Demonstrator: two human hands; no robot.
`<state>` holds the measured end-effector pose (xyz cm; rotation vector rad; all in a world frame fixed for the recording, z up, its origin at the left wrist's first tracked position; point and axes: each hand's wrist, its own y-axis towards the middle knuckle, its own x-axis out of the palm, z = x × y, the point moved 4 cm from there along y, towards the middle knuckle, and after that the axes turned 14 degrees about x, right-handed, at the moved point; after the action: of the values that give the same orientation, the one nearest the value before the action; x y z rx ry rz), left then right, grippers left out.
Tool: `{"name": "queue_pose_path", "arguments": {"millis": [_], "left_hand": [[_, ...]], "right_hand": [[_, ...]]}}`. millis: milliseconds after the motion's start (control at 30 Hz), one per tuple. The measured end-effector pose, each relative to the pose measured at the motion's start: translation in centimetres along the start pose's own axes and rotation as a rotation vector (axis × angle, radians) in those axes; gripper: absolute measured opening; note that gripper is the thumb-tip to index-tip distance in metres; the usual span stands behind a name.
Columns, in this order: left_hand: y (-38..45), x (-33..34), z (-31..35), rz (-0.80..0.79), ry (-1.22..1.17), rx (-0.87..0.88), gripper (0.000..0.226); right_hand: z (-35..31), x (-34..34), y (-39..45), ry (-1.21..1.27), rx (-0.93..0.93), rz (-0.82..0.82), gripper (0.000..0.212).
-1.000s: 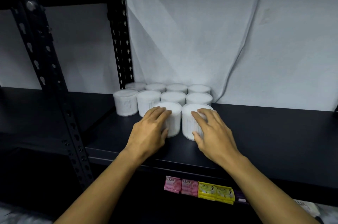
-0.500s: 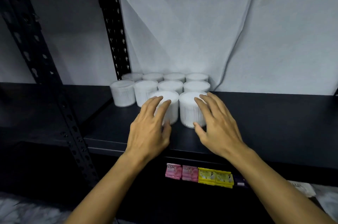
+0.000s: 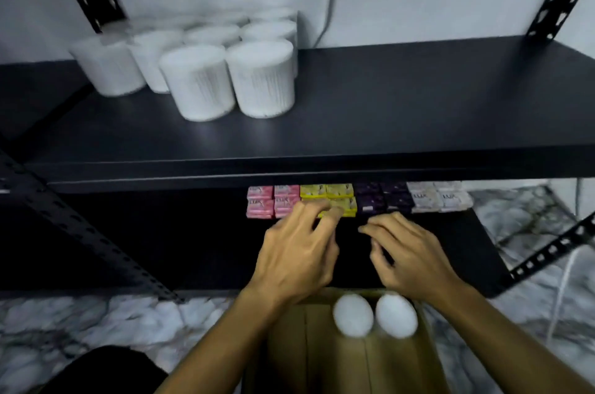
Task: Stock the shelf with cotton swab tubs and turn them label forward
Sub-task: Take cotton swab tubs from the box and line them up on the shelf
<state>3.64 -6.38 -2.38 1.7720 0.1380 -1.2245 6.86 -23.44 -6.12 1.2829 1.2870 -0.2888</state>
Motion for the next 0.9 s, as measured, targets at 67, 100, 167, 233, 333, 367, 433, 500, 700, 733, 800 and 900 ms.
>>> {"name": "queue_pose_path", "arguments": {"millis": [67,100,167,233,333,367,433,500,700,733,800,900], "left_hand": [[-1.2,3.9,0.7,-0.145,-0.080,-0.017,0.041],[-1.9,6.0,1.0,-0.214,-0.124,-0.032,0.042],[-3.5,10.2,1.6,-0.351,-0.192,-0.068,0.044],[-5.2,14.2,2.6,-0.512,-0.225,-0.094,0.050],[-8.1,19.6,4.4,-0.794,-0.285,-0.185,0.062],[-9.0,20.9,4.9,-0.869,-0.302,-0.218,0.066],[-10.7,23.2,5.9,-0.974,-0.318,-0.259,0.072],[-12.0,25.0,6.8,-1.029,-0.315,-0.290,0.077],[-13.9,27.7,8.3,-1.063,-0.258,-0.391,0.075],[-14.1,27.9,8.4,-1.061,-0.260,-0.399,0.073],[-14.5,28.2,8.5,-1.064,-0.264,-0.409,0.068],[-14.8,28.0,8.8,-1.063,-0.266,-0.417,0.061]], "right_hand": [[3.1,2.5,-2.5,-0.011,0.106,-0.155,0.028],[4.5,3.7,-3.7,-0.013,0.163,-0.225,0.029],[7.1,6.3,-6.1,-0.016,0.285,-0.347,0.028],[9.0,8.8,-8.4,-0.047,0.391,-0.451,0.026],[10.7,12.1,-11.6,-0.134,0.471,-0.662,0.044],[10.8,12.8,-12.4,-0.161,0.474,-0.725,0.050],[11.0,14.0,-13.6,-0.211,0.485,-0.830,0.059],[10.9,14.7,-14.5,-0.269,0.485,-0.923,0.068],[11.2,17.8,-18.0,-0.334,0.478,-1.032,0.079],[11.3,18.0,-18.3,-0.316,0.477,-0.998,0.080],[11.5,18.2,-18.6,-0.296,0.507,-0.985,0.081],[11.4,18.4,-19.3,-0.323,0.520,-1.001,0.079]]}}
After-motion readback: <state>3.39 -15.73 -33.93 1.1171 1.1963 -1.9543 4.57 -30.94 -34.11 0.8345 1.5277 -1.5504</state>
